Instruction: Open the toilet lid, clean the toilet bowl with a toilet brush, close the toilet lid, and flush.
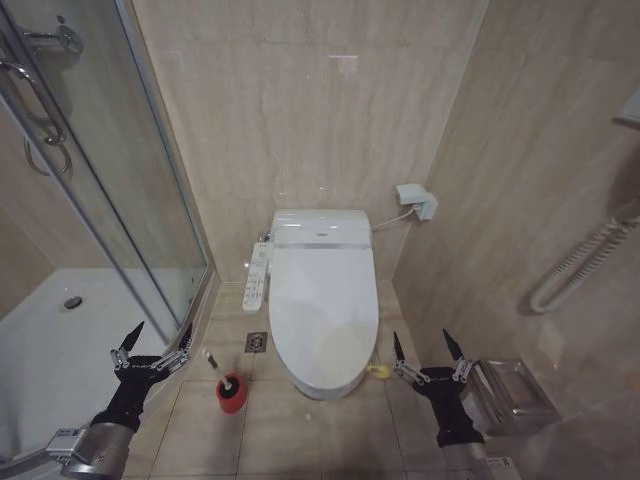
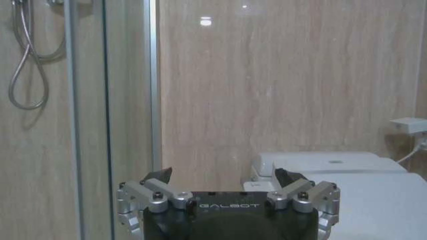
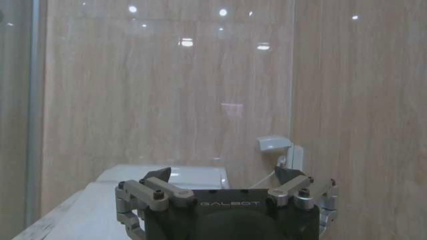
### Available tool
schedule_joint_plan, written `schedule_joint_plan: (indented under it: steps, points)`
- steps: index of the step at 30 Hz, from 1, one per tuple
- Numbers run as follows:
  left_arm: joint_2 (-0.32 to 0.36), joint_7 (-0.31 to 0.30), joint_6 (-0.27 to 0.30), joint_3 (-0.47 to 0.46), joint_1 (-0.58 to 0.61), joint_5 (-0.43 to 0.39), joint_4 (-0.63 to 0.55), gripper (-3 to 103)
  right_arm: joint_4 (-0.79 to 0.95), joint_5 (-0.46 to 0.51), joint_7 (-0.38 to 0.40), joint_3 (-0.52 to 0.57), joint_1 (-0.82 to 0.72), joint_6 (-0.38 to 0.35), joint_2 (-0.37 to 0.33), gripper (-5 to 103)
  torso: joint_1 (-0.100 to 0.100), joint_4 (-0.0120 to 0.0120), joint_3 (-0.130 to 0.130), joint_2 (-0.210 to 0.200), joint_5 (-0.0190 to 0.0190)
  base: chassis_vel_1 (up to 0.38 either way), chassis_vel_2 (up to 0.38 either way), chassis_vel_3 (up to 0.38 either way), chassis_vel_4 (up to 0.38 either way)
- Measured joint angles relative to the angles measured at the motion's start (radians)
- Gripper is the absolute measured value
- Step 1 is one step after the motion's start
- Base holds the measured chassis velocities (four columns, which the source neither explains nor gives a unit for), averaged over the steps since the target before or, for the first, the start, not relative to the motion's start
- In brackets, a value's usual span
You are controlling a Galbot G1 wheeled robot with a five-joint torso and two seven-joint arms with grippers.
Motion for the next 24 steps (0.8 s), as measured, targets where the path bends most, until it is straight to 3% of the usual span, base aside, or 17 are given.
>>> schedule_joint_plan:
  steps: [8, 13, 24]
  points:
    - [0.000, 0.000, 0.000, 0.000, 0.000, 0.000, 0.000, 100, -0.044, 0.007, 0.012, 0.012, 0.015, 0.023, -0.013, 100, 0.001, 0.0000, 0.000, -0.001, -0.0001, -0.131, 0.114, 0.109, -0.114]
    - [0.000, 0.000, 0.000, 0.000, 0.000, 0.000, 0.000, 100, -0.189, -0.009, 0.021, 0.009, 0.062, 0.050, -0.026, 100, 0.000, 0.0000, 0.000, 0.000, 0.0001, 0.029, -0.033, -0.032, 0.022]
    - [0.000, 0.000, 0.000, 0.000, 0.000, 0.000, 0.000, 100, -0.623, -0.118, -0.005, 0.030, 0.166, 0.258, -0.031, 100, 0.000, -0.0001, 0.000, 0.000, 0.0000, 0.011, -0.011, -0.010, 0.008]
